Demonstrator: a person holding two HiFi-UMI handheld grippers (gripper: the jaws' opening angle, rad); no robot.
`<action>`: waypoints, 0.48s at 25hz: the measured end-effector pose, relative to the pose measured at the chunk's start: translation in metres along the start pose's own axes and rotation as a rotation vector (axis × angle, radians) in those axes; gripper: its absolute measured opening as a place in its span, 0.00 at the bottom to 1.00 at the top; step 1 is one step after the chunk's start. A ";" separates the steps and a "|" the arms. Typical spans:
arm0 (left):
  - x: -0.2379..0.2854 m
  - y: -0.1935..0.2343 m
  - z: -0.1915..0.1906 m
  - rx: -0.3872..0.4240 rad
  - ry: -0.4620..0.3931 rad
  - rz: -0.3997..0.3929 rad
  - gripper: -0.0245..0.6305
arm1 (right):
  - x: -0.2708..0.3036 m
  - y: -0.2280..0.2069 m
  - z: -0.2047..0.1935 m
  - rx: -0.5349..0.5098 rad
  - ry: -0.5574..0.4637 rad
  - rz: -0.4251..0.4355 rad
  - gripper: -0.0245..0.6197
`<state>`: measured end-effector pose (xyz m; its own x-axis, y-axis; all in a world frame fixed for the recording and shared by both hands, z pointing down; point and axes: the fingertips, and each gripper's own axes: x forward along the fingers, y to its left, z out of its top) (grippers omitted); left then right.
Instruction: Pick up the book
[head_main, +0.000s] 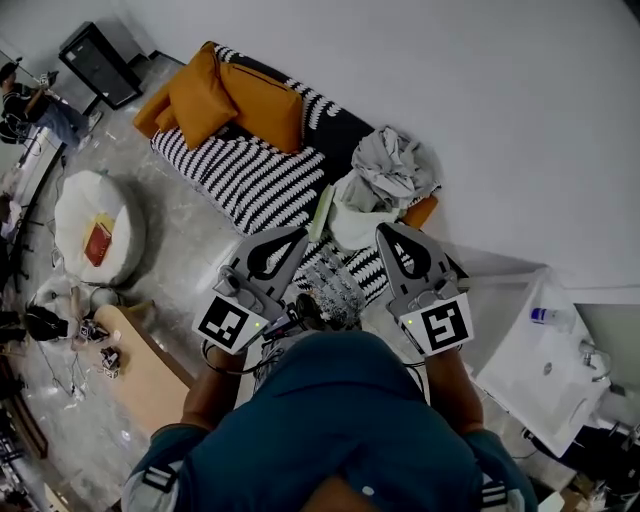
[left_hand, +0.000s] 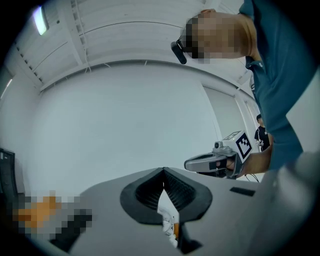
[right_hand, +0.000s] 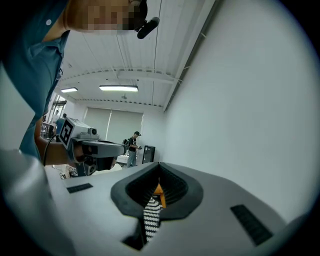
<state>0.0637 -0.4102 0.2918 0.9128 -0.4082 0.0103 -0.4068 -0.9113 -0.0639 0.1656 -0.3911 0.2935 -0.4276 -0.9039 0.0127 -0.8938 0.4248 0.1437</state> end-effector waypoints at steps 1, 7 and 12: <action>-0.002 0.006 -0.002 -0.005 -0.003 -0.006 0.04 | 0.006 0.002 0.001 -0.001 0.003 -0.006 0.06; -0.011 0.044 -0.016 -0.046 -0.026 -0.045 0.04 | 0.036 0.021 0.005 -0.010 0.021 -0.028 0.06; -0.013 0.066 -0.030 -0.070 -0.042 -0.080 0.04 | 0.054 0.031 0.006 -0.001 0.029 -0.067 0.06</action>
<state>0.0239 -0.4666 0.3171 0.9426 -0.3325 -0.0289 -0.3325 -0.9431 0.0049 0.1142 -0.4264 0.2924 -0.3629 -0.9313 0.0312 -0.9202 0.3634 0.1457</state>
